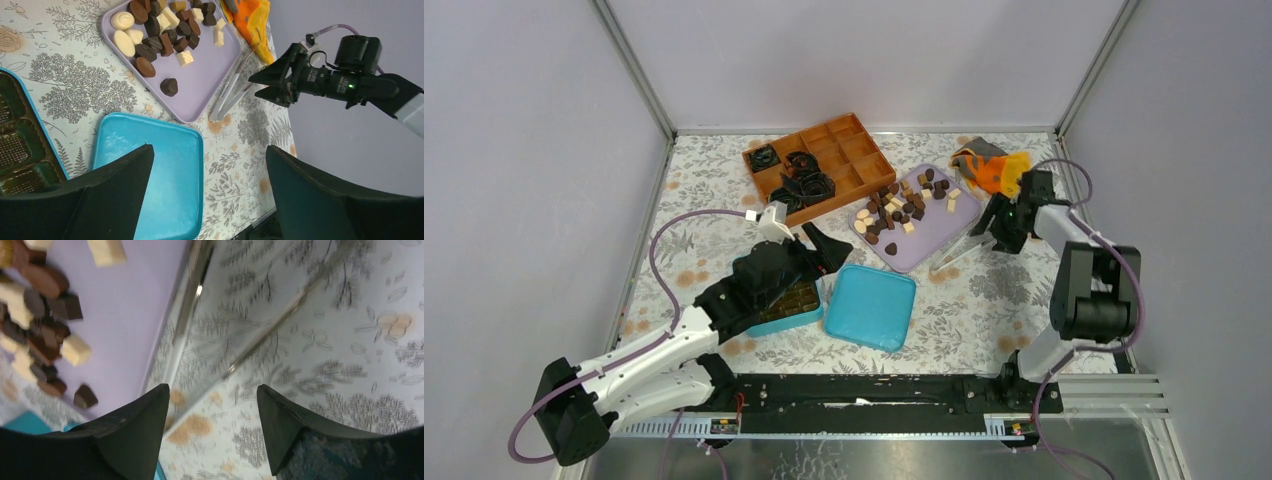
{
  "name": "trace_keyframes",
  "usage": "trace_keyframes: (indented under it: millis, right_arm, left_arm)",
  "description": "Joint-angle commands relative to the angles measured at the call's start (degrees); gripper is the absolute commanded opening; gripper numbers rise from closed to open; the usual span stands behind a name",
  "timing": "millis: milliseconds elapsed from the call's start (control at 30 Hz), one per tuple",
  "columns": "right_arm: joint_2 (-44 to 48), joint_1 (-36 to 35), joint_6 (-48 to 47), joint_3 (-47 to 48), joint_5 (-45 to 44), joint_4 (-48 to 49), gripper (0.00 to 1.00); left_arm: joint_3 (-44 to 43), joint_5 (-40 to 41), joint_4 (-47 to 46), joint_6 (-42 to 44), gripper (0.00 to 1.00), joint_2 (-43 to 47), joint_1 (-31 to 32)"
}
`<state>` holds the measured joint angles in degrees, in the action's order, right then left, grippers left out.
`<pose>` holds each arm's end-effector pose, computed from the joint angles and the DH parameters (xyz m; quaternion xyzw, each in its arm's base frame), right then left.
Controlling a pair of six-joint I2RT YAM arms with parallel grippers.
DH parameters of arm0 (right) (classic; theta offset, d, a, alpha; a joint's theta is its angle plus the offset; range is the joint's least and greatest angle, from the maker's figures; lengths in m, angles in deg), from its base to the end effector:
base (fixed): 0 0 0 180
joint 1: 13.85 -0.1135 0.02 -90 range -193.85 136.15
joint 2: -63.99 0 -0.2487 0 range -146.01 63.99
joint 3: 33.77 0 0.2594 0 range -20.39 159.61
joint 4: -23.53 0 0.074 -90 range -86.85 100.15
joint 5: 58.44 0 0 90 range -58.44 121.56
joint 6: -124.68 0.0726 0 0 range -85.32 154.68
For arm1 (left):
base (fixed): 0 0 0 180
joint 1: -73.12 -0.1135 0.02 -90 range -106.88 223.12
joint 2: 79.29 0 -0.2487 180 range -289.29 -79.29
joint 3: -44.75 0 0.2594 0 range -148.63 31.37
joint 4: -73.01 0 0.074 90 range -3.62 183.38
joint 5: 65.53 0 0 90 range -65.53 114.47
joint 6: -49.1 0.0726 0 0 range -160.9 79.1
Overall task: Pack the chocolate
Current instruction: Pick up the clamp from the center of the board.
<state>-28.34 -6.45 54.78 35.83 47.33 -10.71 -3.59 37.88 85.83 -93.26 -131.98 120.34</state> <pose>0.3474 -0.0252 0.1411 0.1878 0.9317 0.1619 0.2653 0.1931 -0.1839 0.2489 -0.1051 0.7953 -0.3896 0.4524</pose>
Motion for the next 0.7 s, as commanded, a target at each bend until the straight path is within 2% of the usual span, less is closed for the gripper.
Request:
trace_keyframes:
  millis: [0, 167, 267, 400, 567, 667]
  right_arm:
    - [-5.90, -3.00, 5.11, 8.52, -12.01, -1.29, 0.72]
    - [-9.72, -3.85, 6.29, 11.06, -17.75, -3.74, 0.63]
    - [-10.49, -3.88, 6.91, 9.71, -17.46, -2.85, 0.49]
    - [-11.71, -4.15, 7.06, 9.76, -17.41, -2.61, 0.44]
    - [-10.02, -4.02, 6.84, 8.29, -17.50, -2.59, 0.24]
    - [-6.12, -3.22, 6.85, 5.59, -16.08, -2.58, 0.12]
  left_arm:
    - [0.54, 4.47, -3.78, -2.64, 0.90, 1.38, 0.24]
    - [0.36, 6.20, -2.66, -5.63, 0.90, 0.91, 0.24]
    - [-0.13, 6.28, -1.63, -6.98, 0.89, 0.21, 0.23]
    - [-0.88, 6.19, -1.47, -7.23, 0.88, -0.83, 0.23]
    - [-1.47, 4.67, -2.46, -7.21, 0.88, -2.46, 0.22]
    - [-0.55, 0.98, -7.77, -5.47, 0.87, -2.63, 0.23]
